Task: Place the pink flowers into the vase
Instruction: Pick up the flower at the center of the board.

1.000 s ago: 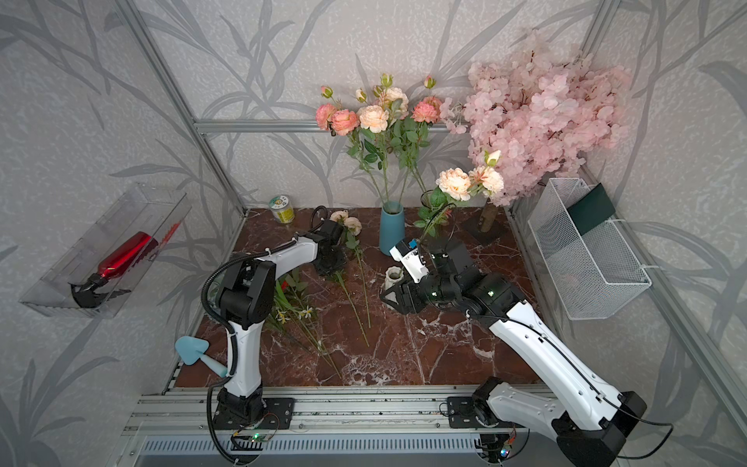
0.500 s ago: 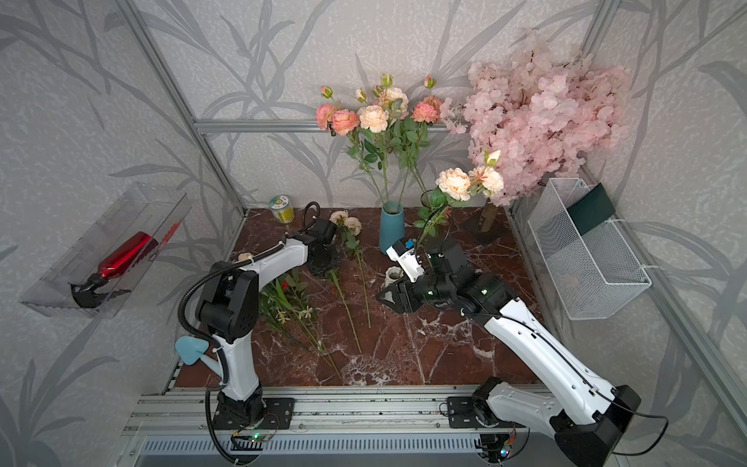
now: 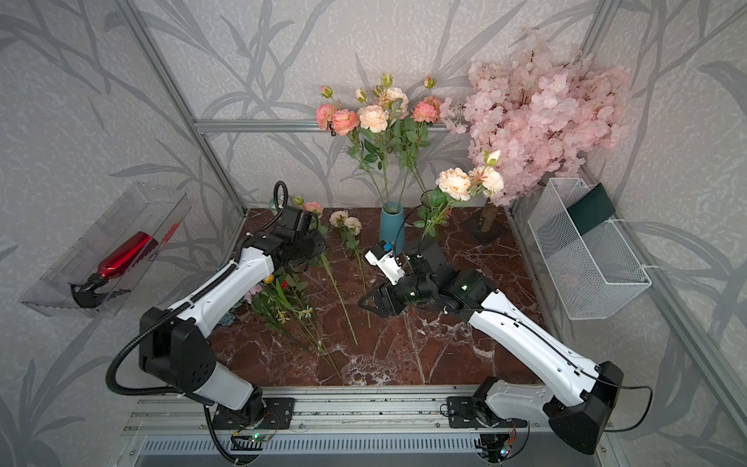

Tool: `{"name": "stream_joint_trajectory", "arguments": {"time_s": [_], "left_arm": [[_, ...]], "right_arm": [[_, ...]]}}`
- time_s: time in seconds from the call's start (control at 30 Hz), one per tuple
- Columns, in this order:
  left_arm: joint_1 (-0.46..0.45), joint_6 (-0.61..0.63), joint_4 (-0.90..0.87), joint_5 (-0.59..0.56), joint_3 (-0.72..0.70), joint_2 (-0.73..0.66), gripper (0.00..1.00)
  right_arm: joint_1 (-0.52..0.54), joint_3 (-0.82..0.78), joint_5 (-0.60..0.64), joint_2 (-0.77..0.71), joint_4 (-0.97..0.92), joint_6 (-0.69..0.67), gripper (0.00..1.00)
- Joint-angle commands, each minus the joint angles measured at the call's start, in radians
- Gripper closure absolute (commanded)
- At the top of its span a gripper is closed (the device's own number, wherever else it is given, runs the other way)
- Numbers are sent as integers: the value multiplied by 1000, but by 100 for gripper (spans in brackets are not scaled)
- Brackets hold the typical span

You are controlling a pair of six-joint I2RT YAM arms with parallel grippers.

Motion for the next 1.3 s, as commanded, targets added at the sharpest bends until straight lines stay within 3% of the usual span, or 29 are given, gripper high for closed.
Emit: {"name": "stream_joint_trajectory", "arguments": {"time_s": [0.0,0.1,0.27,0.4,0.5,0.73,0.97,1.27], "left_arm": [[21,67,42,120,-10,-62,100],[46,117,14,233,25,-109,100],[156,133,41,537,17,-238,100],[284,80,179,816,-69,-358,100],[341,47,272,945,-129,-421,100],[351,-20,409,1063,-211,-480,100],[352,-9,396,1074,-202,-516,100],[351,-84,487,1099,-229,-519,100]], "right_arm": [[14,44,-40,24,105,35,40],[18,67,-57,54,169,61,40],[35,143,-84,156,242,78,47],[42,192,-98,223,295,75,47],[43,226,-108,270,339,80,48],[48,314,-147,370,472,133,51],[71,397,-144,425,454,125,52],[74,415,-148,442,456,122,56]]}}
